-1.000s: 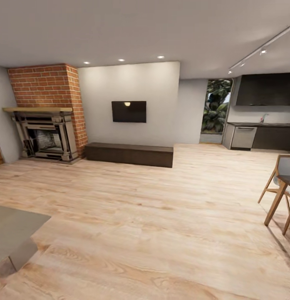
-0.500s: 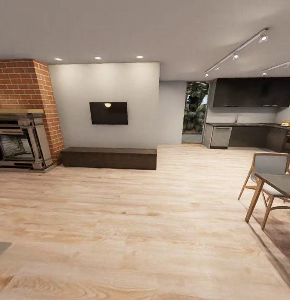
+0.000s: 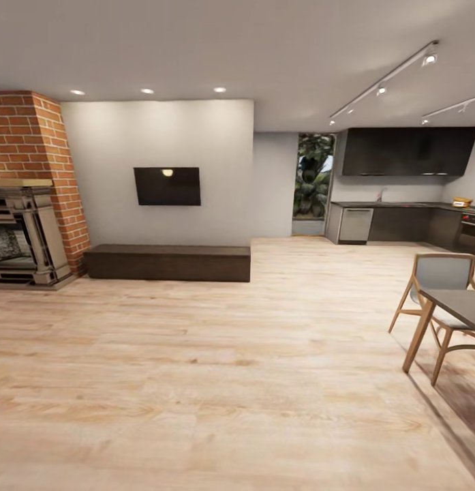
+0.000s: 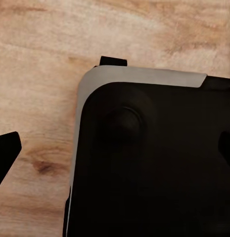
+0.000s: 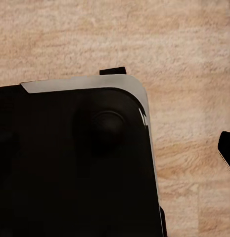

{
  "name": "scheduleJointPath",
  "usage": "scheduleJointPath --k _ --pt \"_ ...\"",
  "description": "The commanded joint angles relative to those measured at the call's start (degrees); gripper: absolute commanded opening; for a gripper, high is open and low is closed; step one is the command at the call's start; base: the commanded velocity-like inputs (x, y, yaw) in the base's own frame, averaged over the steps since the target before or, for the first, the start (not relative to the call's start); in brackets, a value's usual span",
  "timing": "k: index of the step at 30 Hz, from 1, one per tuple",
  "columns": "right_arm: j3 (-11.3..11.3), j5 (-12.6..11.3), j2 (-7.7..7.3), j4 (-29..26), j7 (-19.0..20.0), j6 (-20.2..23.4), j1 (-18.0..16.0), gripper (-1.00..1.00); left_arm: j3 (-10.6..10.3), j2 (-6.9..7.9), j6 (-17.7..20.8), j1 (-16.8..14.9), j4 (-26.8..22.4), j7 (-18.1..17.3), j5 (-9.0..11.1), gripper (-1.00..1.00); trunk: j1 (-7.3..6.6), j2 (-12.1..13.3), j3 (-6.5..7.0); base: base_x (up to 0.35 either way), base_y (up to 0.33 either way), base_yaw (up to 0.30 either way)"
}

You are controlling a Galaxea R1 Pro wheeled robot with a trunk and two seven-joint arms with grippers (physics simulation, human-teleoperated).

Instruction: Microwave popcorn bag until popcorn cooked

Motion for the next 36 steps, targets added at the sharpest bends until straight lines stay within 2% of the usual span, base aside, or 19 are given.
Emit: scheduleJointPath --k 1,25,36 --pt "-0.06 -0.40 0.02 0.11 0.09 -0.34 -0.03 1.00 0.06 0.01 0.48 -0.01 -0.20 -0.24 0.49 1.00 0.04 -0.02 -0.04 0.323 0.000 0.000" --pt "-0.13 -0.40 0.03 0.11 0.04 -0.42 -0.03 1.00 0.14 -0.06 1.25 0.01 -0.45 -0.21 0.48 1.00 0.04 -0.02 -0.04 0.324 0.000 -0.001" --pt "-0.13 -0.58 0.03 0.11 0.02 -0.43 -0.03 1.00 0.08 -0.34 1.25 -0.01 -0.37 -0.24 0.47 1.00 0.04 -0.02 -0.04 0.324 0.000 -0.243"
